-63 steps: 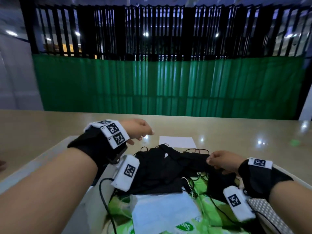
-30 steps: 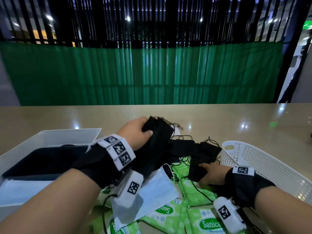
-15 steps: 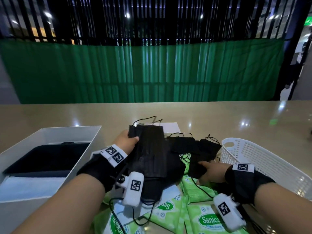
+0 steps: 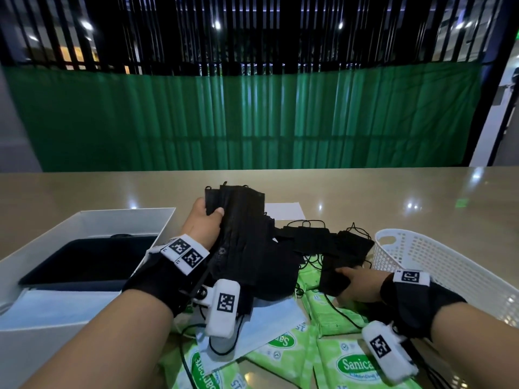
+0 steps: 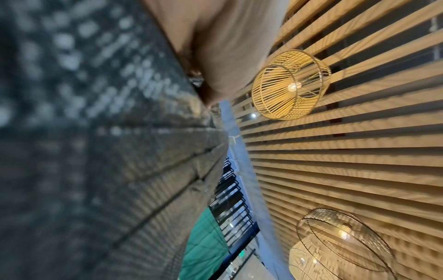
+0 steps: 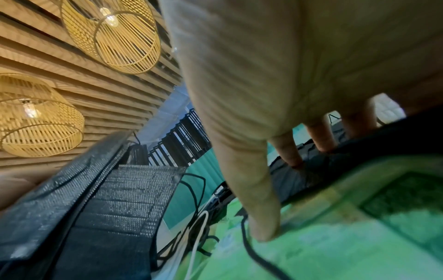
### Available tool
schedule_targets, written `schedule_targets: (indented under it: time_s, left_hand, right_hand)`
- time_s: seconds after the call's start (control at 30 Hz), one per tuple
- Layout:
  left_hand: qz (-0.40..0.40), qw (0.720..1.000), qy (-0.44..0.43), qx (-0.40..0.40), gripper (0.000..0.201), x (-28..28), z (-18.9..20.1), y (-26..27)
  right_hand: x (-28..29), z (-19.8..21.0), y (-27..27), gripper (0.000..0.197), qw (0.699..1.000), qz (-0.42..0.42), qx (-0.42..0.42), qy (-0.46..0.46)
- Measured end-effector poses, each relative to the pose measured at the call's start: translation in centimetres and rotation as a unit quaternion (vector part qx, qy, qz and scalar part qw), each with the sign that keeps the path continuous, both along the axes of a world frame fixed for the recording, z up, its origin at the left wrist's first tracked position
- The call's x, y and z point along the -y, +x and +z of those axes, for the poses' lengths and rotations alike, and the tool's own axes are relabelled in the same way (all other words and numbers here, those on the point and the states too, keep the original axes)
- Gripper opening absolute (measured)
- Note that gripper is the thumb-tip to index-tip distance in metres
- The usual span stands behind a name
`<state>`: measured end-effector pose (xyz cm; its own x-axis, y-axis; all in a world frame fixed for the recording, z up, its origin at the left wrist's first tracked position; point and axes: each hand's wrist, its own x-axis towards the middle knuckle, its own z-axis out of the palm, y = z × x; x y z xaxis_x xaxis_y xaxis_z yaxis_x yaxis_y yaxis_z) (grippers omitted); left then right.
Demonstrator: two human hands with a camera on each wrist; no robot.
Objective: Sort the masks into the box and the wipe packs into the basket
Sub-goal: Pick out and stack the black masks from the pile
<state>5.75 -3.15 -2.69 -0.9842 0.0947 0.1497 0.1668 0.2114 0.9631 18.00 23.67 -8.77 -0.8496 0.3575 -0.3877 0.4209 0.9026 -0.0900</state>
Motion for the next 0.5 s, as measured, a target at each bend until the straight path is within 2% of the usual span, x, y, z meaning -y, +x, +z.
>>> schedule_targets:
  time_s: [0.07, 0.13, 0.2, 0.27, 0.33, 0.5]
  left_hand:
    - [-0.046, 0.999, 0.011, -0.02, 0.011, -0.2, 0.5, 0.1]
    - [-0.08, 0.996, 0.022, -0.027, 0.014, -0.2, 1.2, 0.3]
    - [-0.102, 0.994, 0.028, -0.038, 0.014, -0.2, 2.1, 1.0]
    - [-0.122, 0.99, 0.043, -0.046, 0.013, -0.1, 2.9, 1.9]
    - [-0.14, 0.987, 0.06, -0.049, 0.016, -0.3, 3.4, 2.6]
    - [-0.211, 0.969, 0.124, -0.046, 0.023, -1.1, 3.8, 3.6]
  right_hand:
    - [-0.1, 0.6, 0.1, 0.092, 1.0, 0.003, -0.01, -0.021]
    - [-0.1, 1.6, 0.4, 0.092, 0.992, 0.002, -0.059, -0.113]
    - [0.3, 3.1, 0.4, 0.092, 0.963, 0.018, -0.127, -0.236]
    - [1.1, 4.5, 0.1, 0.103, 0.93, 0.052, -0.165, -0.325]
    - [2.2, 5.2, -0.6, 0.113, 0.91, 0.09, -0.185, -0.361]
    - [4.8, 5.3, -2.6, 0.098, 0.886, 0.146, -0.203, -0.39]
